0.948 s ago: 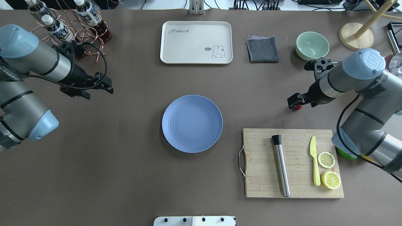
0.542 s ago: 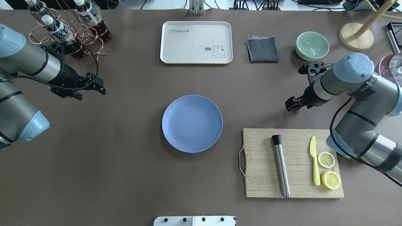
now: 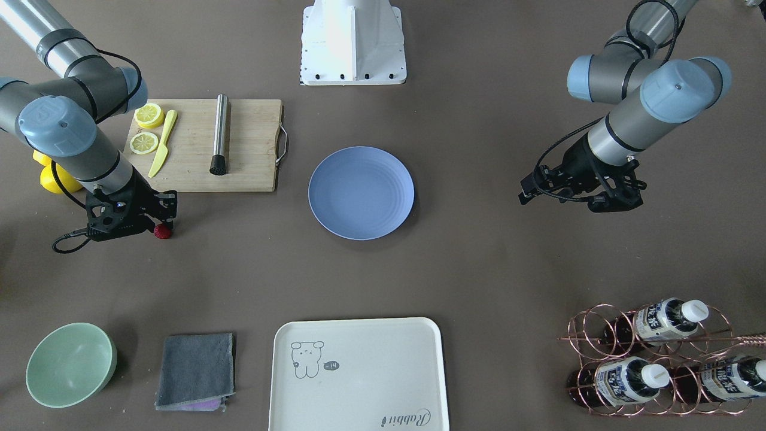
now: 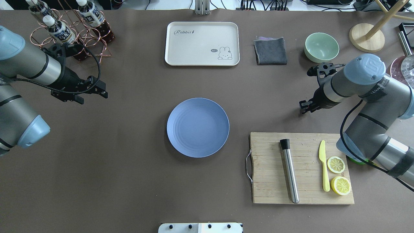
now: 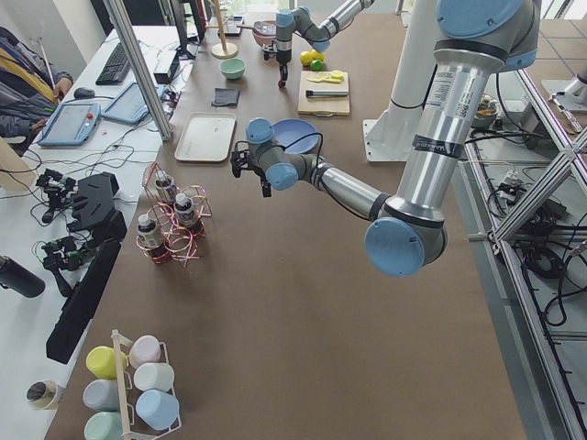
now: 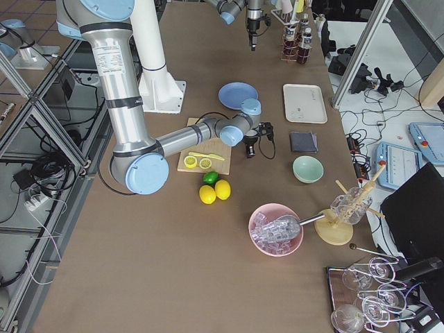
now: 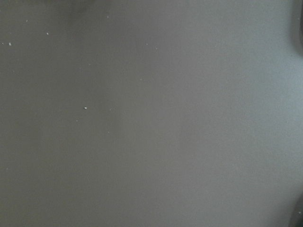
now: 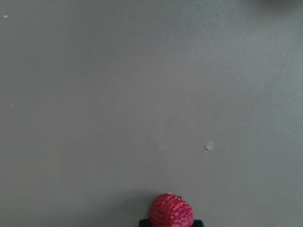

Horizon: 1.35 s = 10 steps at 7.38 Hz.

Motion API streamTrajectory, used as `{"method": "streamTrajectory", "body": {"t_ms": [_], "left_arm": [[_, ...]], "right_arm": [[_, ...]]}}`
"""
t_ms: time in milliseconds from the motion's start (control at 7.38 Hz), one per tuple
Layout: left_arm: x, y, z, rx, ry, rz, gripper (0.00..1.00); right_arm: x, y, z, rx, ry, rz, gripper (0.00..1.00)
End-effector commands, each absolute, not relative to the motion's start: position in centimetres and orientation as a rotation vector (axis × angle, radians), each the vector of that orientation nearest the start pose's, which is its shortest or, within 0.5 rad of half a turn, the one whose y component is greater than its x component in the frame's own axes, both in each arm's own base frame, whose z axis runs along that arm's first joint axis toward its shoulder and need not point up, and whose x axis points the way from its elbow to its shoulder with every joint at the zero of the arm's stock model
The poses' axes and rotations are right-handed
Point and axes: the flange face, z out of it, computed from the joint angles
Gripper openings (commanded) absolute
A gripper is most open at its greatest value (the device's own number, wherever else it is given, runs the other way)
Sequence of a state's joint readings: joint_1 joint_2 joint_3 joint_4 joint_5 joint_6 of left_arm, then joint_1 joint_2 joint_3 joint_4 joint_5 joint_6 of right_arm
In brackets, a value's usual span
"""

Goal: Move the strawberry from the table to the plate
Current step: 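Grasp the red strawberry with the right gripper and lift it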

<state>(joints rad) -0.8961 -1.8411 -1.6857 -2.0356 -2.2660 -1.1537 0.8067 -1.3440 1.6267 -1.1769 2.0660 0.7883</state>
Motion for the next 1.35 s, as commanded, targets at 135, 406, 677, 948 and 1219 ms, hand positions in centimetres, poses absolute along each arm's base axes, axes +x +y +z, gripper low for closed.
{"method": "streamTrajectory", "body": {"t_ms": [135,406,677,948,1219], "left_arm": [[31.5,-51.4,40.1,-0.020,1.043,-0.145,0.97],[29.3,-52.3,40.8,0.034,1.037,-0.091,0.97],[23.2,-52.7,46.0,0.081,0.990,-0.015,0.97],[19.4,-54.0,48.0,0.104,0.922,0.042,0.97],[18.4,-54.2,48.7,0.109,0.905,0.061,0.97]], "right_arm": [[-36.1,-52.0,42.1,0.184,-0.849,-0.135,0.00],[-40.1,-50.5,37.7,0.167,-0.904,-0.121,0.00],[-46.2,-46.8,31.8,0.128,-0.972,-0.063,0.00],[-52.7,-43.0,25.0,0.108,-0.987,-0.024,0.00],[-57.9,-38.8,20.2,0.107,-0.967,0.000,0.00]]}}
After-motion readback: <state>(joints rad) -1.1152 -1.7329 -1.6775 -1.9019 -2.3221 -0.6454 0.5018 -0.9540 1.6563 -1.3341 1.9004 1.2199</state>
